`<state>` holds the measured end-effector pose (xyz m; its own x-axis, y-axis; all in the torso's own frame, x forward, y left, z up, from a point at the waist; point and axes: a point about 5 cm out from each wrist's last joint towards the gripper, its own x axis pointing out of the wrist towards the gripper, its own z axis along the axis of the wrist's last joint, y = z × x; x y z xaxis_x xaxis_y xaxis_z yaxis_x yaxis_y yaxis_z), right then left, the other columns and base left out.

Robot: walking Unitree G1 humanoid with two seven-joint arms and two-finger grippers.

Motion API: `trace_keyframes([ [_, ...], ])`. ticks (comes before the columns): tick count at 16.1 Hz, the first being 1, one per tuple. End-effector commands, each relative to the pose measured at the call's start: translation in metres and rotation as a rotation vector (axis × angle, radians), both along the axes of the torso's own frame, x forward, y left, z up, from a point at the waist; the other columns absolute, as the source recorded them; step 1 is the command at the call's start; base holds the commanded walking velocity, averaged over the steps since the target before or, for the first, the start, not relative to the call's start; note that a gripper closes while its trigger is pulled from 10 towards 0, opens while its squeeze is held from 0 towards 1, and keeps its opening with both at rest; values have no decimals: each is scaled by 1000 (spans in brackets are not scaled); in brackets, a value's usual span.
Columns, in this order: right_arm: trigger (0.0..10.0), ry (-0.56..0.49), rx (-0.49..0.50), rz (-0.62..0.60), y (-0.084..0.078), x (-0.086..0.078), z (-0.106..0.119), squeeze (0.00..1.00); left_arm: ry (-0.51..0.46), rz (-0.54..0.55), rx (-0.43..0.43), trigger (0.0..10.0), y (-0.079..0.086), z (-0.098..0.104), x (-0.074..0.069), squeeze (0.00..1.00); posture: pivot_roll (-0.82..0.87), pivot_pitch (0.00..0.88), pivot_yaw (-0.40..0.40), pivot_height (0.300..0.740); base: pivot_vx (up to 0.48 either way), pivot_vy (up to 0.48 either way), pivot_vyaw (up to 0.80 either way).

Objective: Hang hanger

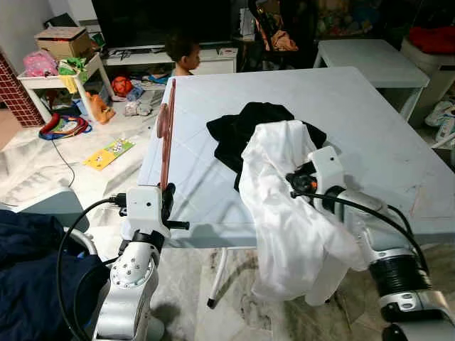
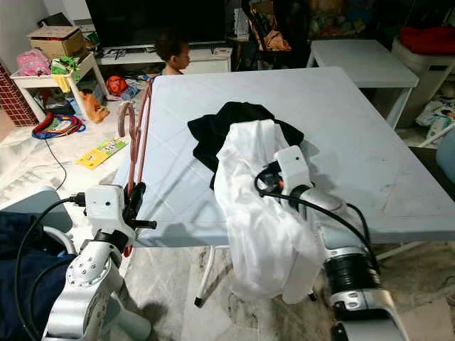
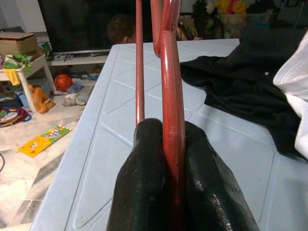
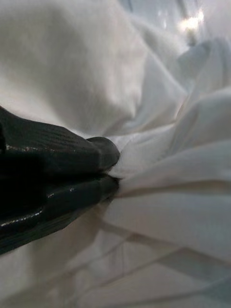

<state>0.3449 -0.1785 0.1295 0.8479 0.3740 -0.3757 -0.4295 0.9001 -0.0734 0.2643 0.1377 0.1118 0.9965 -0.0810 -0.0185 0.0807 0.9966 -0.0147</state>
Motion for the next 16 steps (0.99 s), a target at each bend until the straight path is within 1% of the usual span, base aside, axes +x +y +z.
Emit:
trace_keyframes([
  [1, 10000, -16, -14, 3, -5, 6, 15, 0, 26, 12, 5, 10000, 2, -4, 0, 0, -132, 0, 64, 740, 0, 0, 0],
  [3, 10000, -7, -16, 28, -9, 6, 20, 0, 26, 10, 6, 10000, 2, -4, 0, 0, -136, 0, 66, 740, 0, 0, 0],
  [4, 10000, -7, -29, 69, -14, 7, 30, 0, 27, 9, 4, 10000, 2, -4, 1, 0, -139, 0, 66, 740, 0, 0, 0],
  [6, 10000, 6, -39, 117, -17, 7, 39, 0, 28, 5, 2, 10000, 1, -4, 1, 0, -142, 0, 67, 740, 0, 0, 0],
  [9, 10000, 6, -39, 117, -17, 7, 39, 0, 28, 5, 2, 10000, 1, -4, 1, 0, -142, 0, 67, 740, 0, 0, 0],
  [10, 10000, 10, -53, 127, -17, 6, 39, 0, 30, 4, 1, 10000, 0, -4, 1, 0, -142, 0, 67, 740, 0, 0, 0],
  [11, 10000, 68, -86, 209, -4, -6, 17, 0, 44, 0, 4, 10000, 0, -7, 0, 0, -134, 0, 65, 740, 0, 0, 0],
  [12, 8980, 79, -90, 227, -3, -8, 14, 0, 48, 0, 5, 10000, 1, -7, 0, 0, -133, 0, 66, 740, 0, 0, 0],
  [13, 0, 79, -88, 218, -5, -8, 15, 0, 52, -2, 4, 10000, 1, -8, 0, 0, -135, 0, 66, 740, 0, 0, 0],
  [14, 1843, 78, -100, 210, -7, -7, 16, 0, 41, -19, -7, 3490, 0, -8, -1, 0, -135, 0, 66, 740, 0, 0, 0],
  [15, 3216, 80, -101, 210, -7, -7, 17, 0, 29, -35, -23, 118, -1, -6, -1, 0, -141, 0, 67, 740, 0, 0, 0],
  [16, 4471, 80, -101, 212, -7, -7, 17, 0, 6, -52, -47, 0, -3, -4, -3, 0, -141, 0, 66, 740, 0, 0, 0],
])
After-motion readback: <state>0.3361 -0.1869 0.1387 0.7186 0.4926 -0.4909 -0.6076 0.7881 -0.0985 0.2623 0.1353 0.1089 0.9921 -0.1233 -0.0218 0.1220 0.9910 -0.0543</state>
